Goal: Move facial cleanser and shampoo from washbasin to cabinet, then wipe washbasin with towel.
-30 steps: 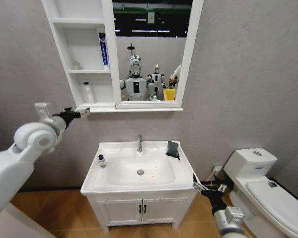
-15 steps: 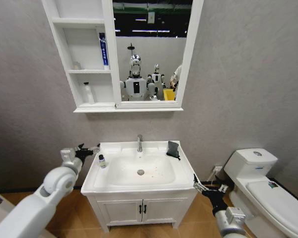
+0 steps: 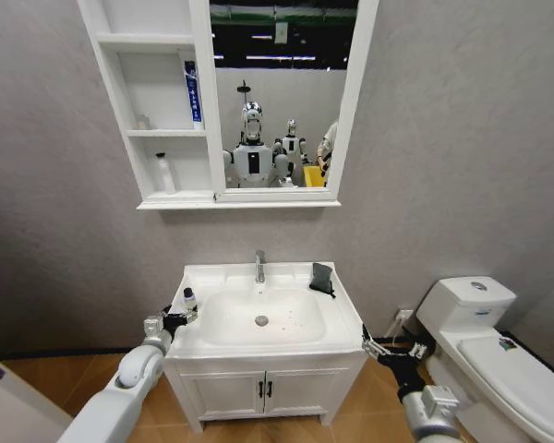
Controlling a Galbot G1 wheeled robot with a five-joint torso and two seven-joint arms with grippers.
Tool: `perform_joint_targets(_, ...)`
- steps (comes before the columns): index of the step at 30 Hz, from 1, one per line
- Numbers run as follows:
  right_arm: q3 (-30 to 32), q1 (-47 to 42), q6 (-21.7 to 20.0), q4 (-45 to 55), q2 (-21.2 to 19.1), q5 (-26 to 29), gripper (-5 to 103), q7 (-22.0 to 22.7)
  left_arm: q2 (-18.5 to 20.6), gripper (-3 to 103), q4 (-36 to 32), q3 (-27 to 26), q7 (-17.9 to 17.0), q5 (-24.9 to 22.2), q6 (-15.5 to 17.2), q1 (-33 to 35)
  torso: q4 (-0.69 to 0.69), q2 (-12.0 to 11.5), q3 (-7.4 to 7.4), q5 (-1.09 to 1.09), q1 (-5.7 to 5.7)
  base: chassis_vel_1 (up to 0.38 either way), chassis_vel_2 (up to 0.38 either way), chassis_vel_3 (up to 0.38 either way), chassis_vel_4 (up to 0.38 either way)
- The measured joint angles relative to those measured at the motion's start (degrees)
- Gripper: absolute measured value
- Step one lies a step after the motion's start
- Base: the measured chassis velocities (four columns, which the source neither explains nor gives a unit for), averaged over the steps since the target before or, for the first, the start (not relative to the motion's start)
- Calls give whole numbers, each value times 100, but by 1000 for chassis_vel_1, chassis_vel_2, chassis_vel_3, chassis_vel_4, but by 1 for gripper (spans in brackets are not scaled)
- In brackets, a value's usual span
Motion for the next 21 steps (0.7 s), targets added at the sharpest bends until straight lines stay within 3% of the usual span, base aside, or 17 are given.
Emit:
perform_joint_targets(6, 2, -29, -72, 11, -2, -42, 100, -4, -277, 100, 411, -1, -36, 53, -84, -216, -1, 0, 0, 0, 0, 0, 0, 0, 0)
perform_joint_targets(16, -5, -57, -99, 13, -18, -88, 100, -68, -378, 103, 520, -12, -27, 50, -147, -368, -1, 0, 0, 0, 0, 0, 0, 0, 0)
perform_joint_targets(19, -5, -63, -99, 13, -18, -91, 100, -77, -377, 97, 518, -6, -26, 47, -157, -404, 0, 0, 0, 0, 0, 0, 0, 0, 0)
perform_joint_targets(20, -4, -71, -99, 13, -15, -92, 100, -82, -379, 88, 555, 10, -26, 61, -176, -446, -1, 0, 0, 0, 0, 0, 0, 0, 0)
perform_joint_targets(21, -4, -71, -99, 13, -15, -92, 100, -82, -379, 88, 555, 10, -26, 61, -176, -446, -1, 0, 0, 0, 0, 0, 0, 0, 0)
